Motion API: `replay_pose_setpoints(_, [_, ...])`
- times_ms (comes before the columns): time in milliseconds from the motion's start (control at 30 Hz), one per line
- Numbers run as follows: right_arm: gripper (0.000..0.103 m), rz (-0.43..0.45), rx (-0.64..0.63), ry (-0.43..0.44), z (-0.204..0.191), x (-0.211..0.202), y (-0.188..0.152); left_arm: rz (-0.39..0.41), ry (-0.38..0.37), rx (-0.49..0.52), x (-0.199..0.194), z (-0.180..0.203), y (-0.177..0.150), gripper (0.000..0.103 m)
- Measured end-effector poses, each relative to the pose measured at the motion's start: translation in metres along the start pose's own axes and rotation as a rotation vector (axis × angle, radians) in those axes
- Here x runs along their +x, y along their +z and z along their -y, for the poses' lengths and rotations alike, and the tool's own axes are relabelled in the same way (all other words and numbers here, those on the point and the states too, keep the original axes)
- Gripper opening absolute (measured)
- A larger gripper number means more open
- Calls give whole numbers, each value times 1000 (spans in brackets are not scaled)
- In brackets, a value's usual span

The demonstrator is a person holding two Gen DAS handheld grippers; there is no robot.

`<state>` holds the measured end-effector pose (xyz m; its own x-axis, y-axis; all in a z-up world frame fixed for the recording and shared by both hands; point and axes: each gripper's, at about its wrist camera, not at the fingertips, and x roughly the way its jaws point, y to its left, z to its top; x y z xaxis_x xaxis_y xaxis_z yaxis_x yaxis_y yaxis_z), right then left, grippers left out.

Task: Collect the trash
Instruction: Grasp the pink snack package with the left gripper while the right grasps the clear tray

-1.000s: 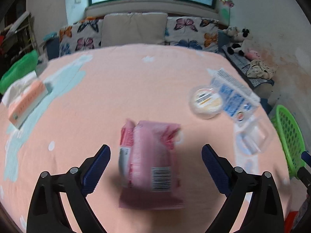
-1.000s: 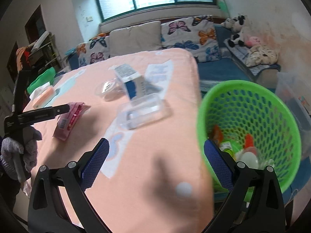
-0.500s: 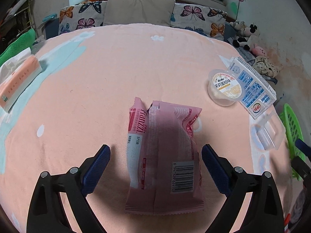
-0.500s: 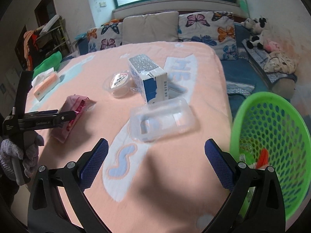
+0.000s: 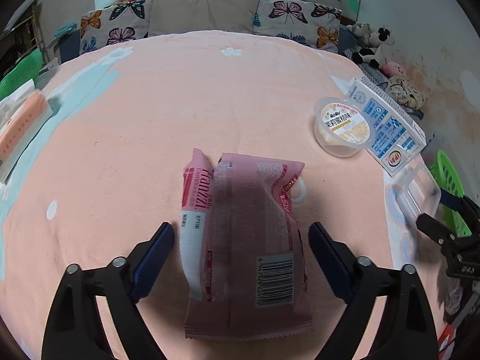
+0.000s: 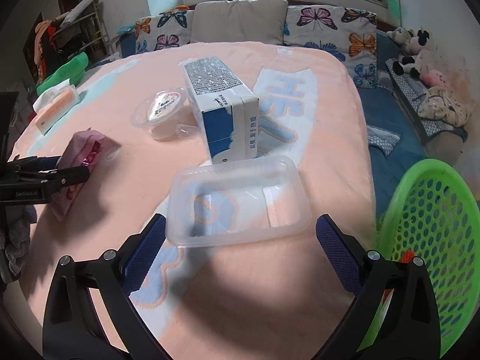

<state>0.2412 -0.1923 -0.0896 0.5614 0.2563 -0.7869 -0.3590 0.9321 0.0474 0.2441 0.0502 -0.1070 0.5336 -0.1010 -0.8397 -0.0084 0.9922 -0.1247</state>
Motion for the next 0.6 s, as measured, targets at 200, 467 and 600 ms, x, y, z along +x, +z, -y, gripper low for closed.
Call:
replay_pose_setpoints(200, [97, -12, -23, -20, -1, 10, 4, -5, -7, 20, -2, 4, 1, 68])
replay_pose_setpoints(467, [83, -2, 5, -24, 1, 5, -1, -1, -47, 15, -7, 5, 1, 49])
replay_pose_setpoints(600, [83, 25, 13, -17, -1, -7, -5, 10, -76, 5, -15, 7, -2, 45])
